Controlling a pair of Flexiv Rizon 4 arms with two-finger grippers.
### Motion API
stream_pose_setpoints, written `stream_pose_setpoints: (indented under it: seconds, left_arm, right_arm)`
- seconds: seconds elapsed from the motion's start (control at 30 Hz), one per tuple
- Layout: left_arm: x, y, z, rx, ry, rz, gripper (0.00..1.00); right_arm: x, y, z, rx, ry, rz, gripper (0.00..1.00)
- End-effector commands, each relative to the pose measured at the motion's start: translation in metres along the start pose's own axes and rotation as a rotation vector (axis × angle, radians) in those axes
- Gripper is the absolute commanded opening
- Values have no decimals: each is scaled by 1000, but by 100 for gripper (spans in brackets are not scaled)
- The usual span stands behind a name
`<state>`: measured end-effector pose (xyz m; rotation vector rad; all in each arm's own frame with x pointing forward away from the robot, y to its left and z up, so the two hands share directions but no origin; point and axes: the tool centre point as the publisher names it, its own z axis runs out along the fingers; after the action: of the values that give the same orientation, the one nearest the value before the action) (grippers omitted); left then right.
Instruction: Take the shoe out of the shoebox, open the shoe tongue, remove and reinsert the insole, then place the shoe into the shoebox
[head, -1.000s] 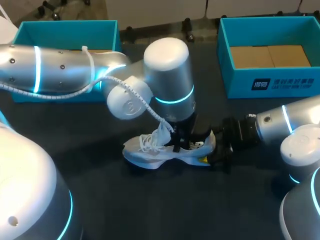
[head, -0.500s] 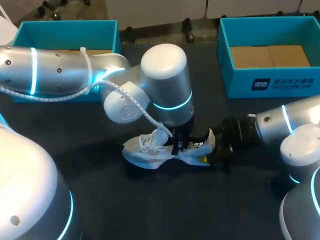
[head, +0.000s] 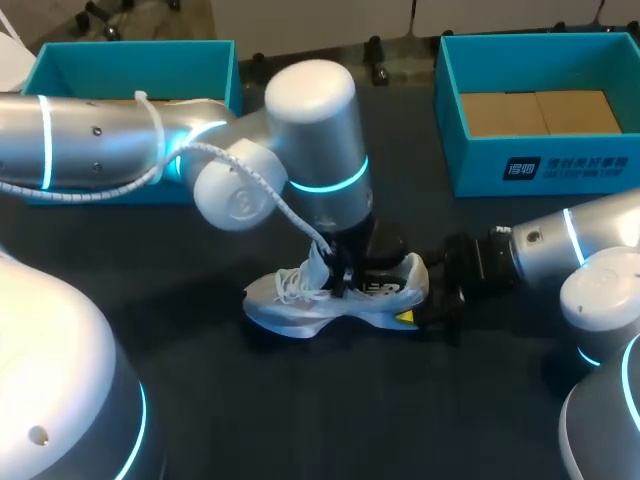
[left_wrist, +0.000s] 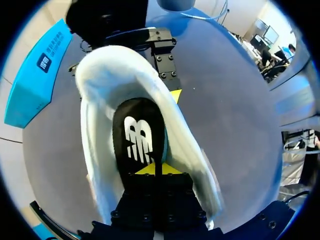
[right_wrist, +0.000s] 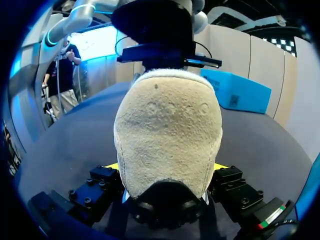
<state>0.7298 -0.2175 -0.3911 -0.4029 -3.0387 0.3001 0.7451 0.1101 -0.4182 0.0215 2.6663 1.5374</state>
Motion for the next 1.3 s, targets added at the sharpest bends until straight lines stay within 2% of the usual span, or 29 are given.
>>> stream_pose_setpoints:
  seconds: [0.03, 0.8, 1.3]
  left_arm:
    - [-1, 12, -19, 27, 17, -5, 0]
    - [2, 9, -57, 117, 96, -26, 0]
    - [6, -28, -84, 199, 74, 23, 0]
  right_arm:
    - [-1, 0, -1, 6, 0, 0, 0]
    - [-1, 0, -1, 6, 0, 0, 0]
    - [-1, 0, -1, 6, 0, 0, 0]
